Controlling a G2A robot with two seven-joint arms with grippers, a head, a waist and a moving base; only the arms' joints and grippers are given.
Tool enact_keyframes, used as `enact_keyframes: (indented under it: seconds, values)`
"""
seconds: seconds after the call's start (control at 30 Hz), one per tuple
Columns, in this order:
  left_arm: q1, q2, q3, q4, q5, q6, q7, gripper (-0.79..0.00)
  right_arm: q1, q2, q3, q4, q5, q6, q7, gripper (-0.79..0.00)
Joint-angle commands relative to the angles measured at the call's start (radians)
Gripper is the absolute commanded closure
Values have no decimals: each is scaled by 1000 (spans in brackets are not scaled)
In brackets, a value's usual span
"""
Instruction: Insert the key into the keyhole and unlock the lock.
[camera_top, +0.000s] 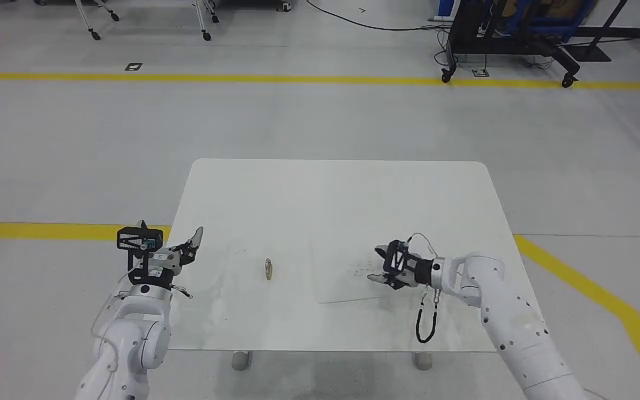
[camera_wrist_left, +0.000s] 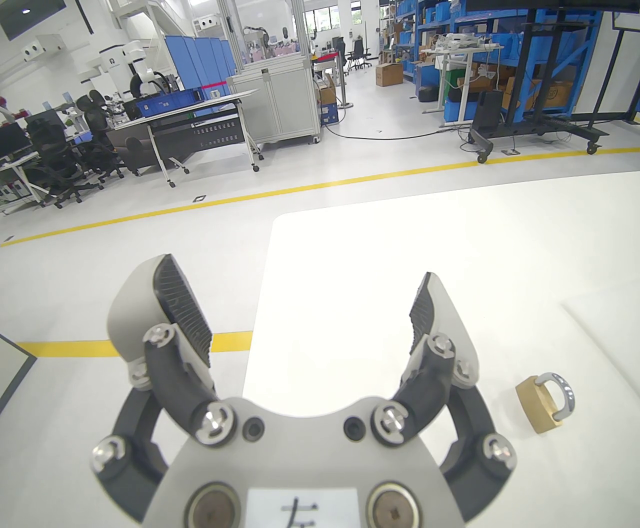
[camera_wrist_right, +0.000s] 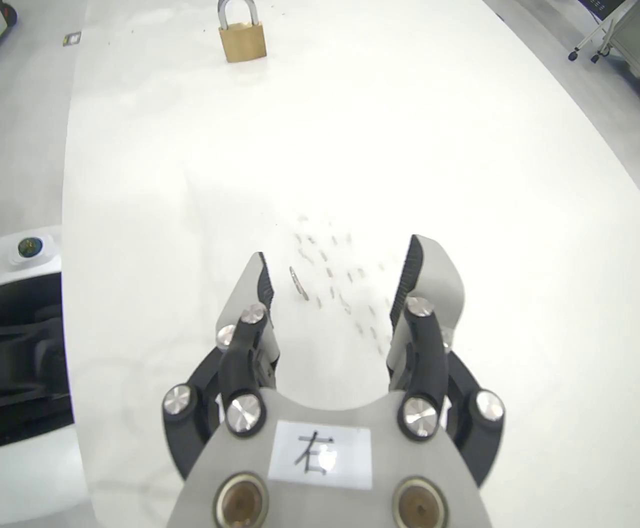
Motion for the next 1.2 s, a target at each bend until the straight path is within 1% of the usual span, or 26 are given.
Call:
enact_keyframes:
  seconds: [0.0,0.07,0.1,0.17,0.2,0.23,0.27,0.3,0.43,0.77,0.87,1.17]
  values:
    - [0,0,0,0,0,0,0,-785,5,3,-9,1,-30,-4,2,-459]
    - [0,0,0,0,0,0,0,-785,12,4,-23,0,-49,-6,10,-449]
    - [0,0,0,0,0,0,0,-785,16,4,-31,0,-59,-8,19,-360]
    - [0,0,0,0,0,0,0,-785,25,4,-46,2,-74,-14,37,-296]
    - [0,0,0,0,0,0,0,-785,28,4,-51,3,-78,-7,47,-249]
    - [0,0,0,0,0,0,0,-785,31,3,-57,3,-77,-4,54,-148]
    - [0,0,0,0,0,0,0,-785,34,3,-62,4,-75,-3,58,-86]
    - [0,0,0,0,0,0,0,-785,37,3,-67,4,-75,-1,65,0]
    - [0,0,0,0,0,0,0,-785,45,2,-77,8,-60,12,75,0]
    - [0,0,0,0,0,0,0,-785,89,-1,-80,77,-19,106,111,0]
    - [0,0,0,0,0,0,0,-785,100,-2,-82,80,-3,124,106,0]
    - [0,0,0,0,0,0,0,-785,99,3,-72,73,26,131,59,0]
